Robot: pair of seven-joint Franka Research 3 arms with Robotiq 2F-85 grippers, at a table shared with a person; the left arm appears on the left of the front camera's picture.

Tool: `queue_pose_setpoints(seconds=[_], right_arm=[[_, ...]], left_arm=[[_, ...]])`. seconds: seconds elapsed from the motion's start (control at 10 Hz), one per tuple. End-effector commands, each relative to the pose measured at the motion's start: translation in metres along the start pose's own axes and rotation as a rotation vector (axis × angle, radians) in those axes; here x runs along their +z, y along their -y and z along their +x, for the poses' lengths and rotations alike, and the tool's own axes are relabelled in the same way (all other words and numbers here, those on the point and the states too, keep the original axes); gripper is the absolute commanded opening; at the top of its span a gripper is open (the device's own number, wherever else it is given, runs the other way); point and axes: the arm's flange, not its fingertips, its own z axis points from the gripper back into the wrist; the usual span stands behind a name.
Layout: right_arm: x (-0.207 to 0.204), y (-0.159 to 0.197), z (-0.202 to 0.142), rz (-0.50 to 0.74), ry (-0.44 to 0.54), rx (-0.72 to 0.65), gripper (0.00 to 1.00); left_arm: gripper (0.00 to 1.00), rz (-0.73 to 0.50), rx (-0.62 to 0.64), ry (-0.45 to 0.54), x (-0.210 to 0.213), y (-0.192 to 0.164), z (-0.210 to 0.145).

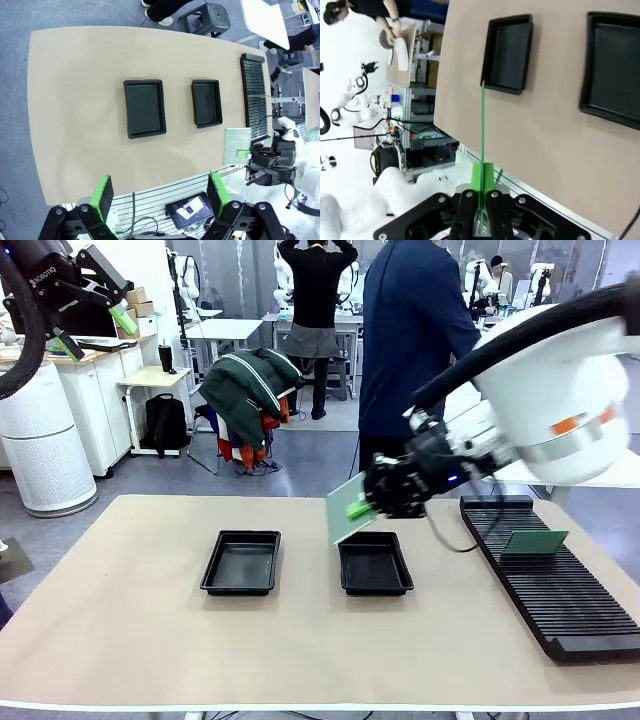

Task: Inspect and transfer BCBs to ESD trays.
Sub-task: Pick up the Blank PCB from the PCB Rack and place it in the left ESD tray.

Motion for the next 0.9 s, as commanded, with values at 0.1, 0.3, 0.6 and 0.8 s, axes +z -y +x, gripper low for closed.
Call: queue_pose_setpoints(seconds=[0.1, 0.3, 0.6, 0.8], right_arm=[[-0.08, -0.016, 0.019, 0.035, 0.068, -0.077, 0.02], [-0.123, -0.019, 0.031, 0.072, 0.06, -0.096, 0.02], [-0.181, -0.024, 0.049, 0.057, -0.009, -0.075, 0.02], [-0.209, -0.024, 0.062, 0.055, -0.016, -0.075, 0.02]], left_arm=[[1.0, -0.001, 0.003, 0.006, 0.0, -0.002, -0.002], [1.0, -0.001, 0.003, 0.006, 0.0, -0.002, -0.002], [1.0, -0.001, 0.003, 0.006, 0.0, -0.002, -0.002], [1.0, -0.001, 0.003, 0.006, 0.0, -0.002, -0.002]])
